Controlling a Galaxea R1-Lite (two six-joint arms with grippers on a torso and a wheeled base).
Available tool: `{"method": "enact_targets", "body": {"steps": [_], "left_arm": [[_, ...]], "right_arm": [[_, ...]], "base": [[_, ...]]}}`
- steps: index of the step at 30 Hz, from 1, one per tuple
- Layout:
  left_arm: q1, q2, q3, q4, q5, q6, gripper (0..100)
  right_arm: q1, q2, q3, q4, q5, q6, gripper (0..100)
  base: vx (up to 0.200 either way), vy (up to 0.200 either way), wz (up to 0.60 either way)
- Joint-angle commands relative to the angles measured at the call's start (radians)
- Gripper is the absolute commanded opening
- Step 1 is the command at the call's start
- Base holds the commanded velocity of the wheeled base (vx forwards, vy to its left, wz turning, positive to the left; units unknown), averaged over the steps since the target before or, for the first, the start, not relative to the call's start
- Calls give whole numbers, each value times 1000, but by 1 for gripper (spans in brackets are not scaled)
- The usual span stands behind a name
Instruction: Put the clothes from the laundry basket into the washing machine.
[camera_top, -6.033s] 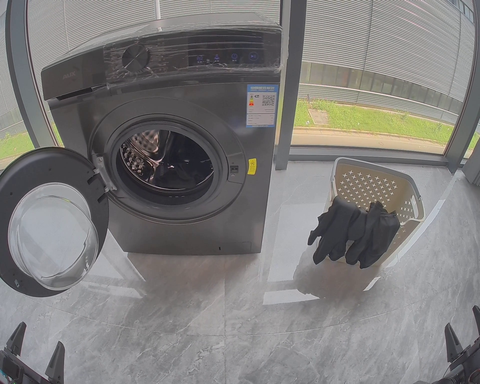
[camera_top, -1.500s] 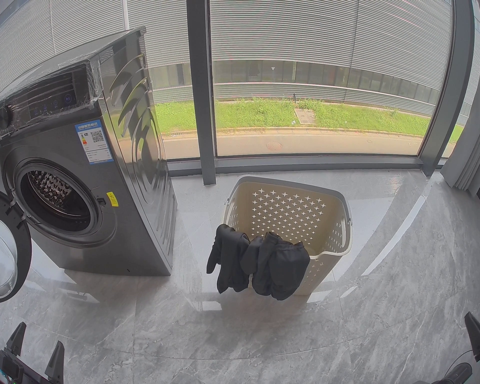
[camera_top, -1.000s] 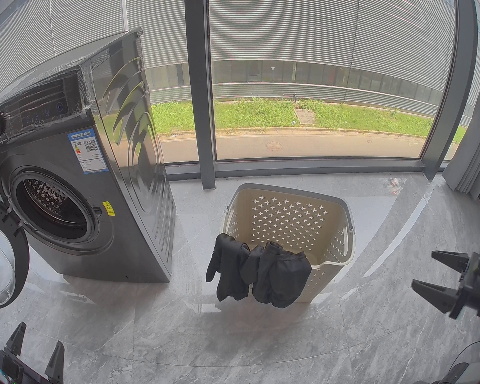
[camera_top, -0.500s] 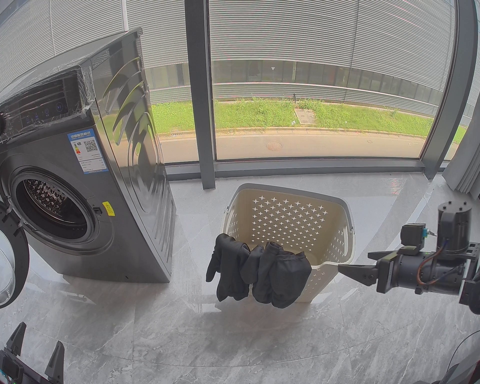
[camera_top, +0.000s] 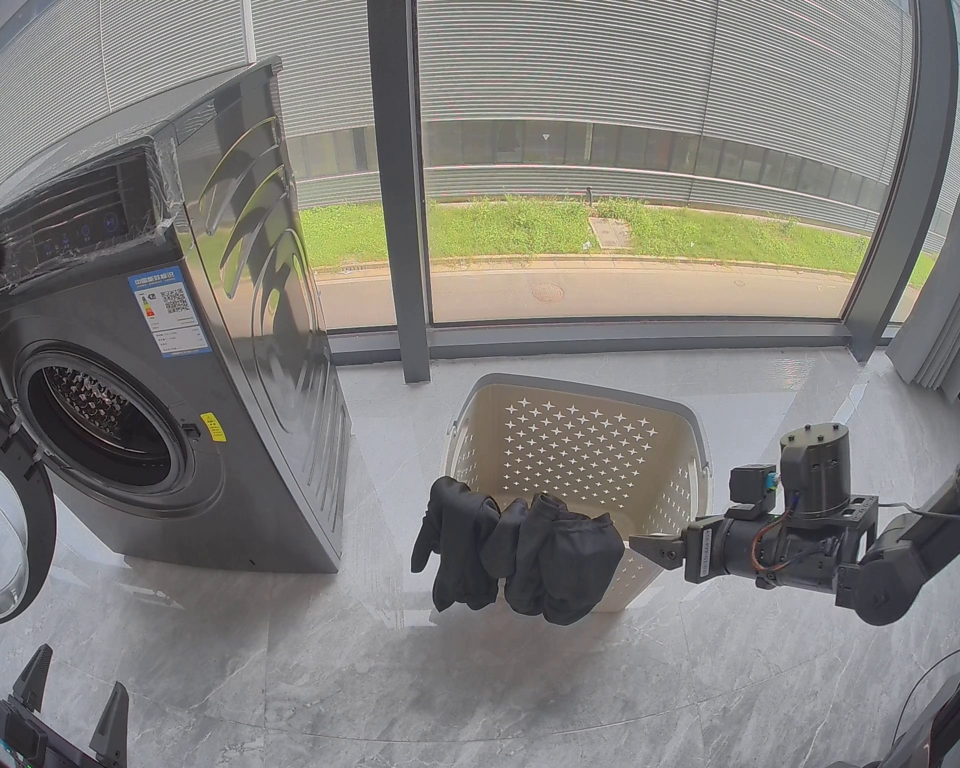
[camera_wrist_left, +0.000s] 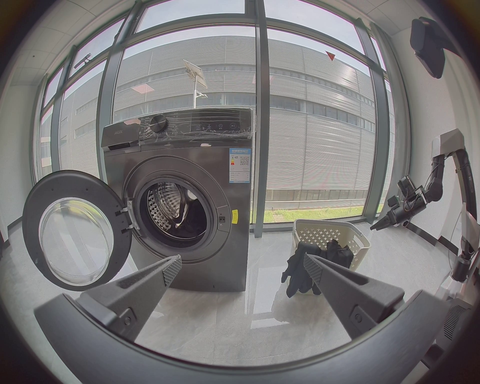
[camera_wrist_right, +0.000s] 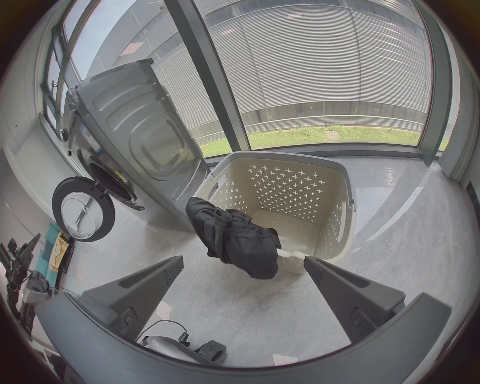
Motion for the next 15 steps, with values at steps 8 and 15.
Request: {"method": "enact_targets", "body": {"steps": [8, 15], "left_arm": [[-1, -16, 18, 0, -1, 0, 100], [-1, -16, 18, 0, 1, 2, 100]], "right_arm": [[43, 265, -146, -63, -94, 46, 100], [46, 382, -239, -105, -118, 46, 100]], "base": [[0, 0, 0], [0, 0, 0]]}}
